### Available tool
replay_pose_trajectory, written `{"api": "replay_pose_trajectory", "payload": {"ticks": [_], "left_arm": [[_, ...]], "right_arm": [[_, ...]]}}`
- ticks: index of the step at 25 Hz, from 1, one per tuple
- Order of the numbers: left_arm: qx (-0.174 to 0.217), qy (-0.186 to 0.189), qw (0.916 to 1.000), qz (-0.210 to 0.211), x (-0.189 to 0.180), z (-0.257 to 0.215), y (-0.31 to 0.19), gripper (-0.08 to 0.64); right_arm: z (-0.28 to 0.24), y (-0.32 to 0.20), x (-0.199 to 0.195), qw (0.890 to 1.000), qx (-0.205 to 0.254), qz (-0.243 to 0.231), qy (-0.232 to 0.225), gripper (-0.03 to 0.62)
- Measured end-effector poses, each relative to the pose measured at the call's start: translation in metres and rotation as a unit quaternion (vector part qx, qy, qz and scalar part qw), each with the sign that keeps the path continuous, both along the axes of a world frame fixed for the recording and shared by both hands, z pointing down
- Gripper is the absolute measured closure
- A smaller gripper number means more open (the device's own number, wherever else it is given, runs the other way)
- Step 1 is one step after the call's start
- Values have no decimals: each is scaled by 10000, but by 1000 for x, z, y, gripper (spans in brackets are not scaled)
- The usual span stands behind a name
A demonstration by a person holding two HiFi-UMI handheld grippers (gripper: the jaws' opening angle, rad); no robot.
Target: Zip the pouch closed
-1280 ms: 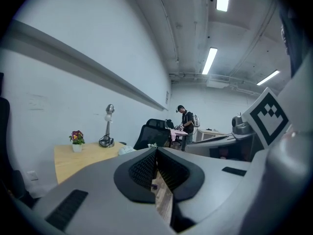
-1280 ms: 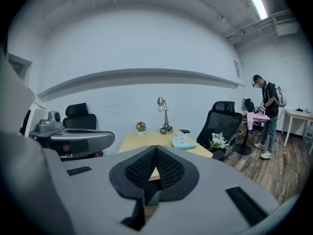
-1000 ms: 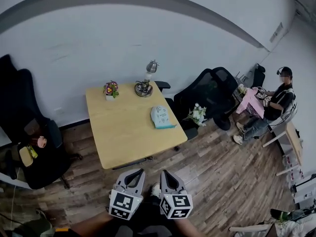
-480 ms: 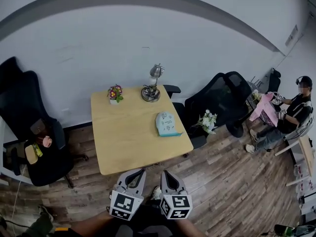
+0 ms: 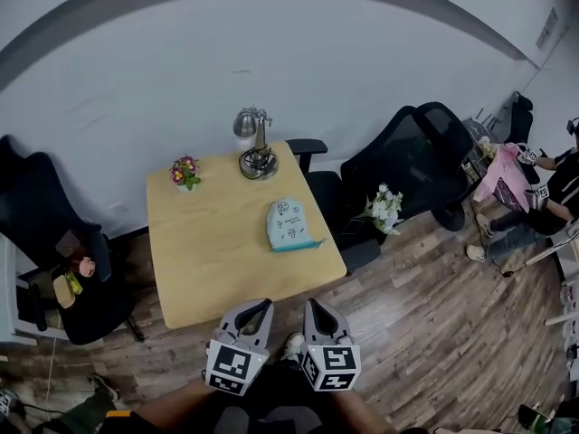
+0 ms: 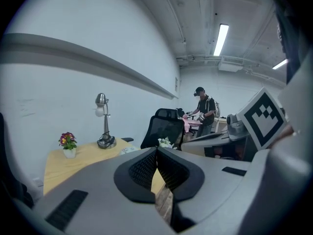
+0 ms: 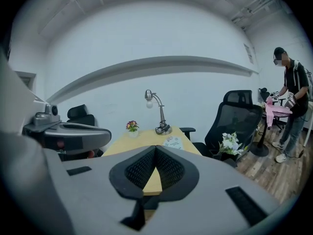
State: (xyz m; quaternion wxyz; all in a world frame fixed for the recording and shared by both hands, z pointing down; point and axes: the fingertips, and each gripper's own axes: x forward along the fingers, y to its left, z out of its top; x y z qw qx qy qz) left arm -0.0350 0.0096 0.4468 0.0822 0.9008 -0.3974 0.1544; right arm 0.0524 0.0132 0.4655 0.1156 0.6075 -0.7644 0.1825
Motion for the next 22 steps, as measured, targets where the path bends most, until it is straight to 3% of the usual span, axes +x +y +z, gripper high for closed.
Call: {"api": "replay_pose_trajectory", "payload": {"ticks": [12, 17, 22], "left_arm": [[-128, -410, 9983, -394, 61, 10, -36, 549], [-208, -498, 9977, -408, 64, 18, -49, 549], [-221, -359, 9989, -227, 62, 20, -83, 549]], "right_arm": [[17, -51, 66, 9986, -120, -492, -142, 577], [29, -70, 71, 9980, -252, -567, -86, 577], [28, -98, 69, 9987, -299, -410, 89, 577]]}}
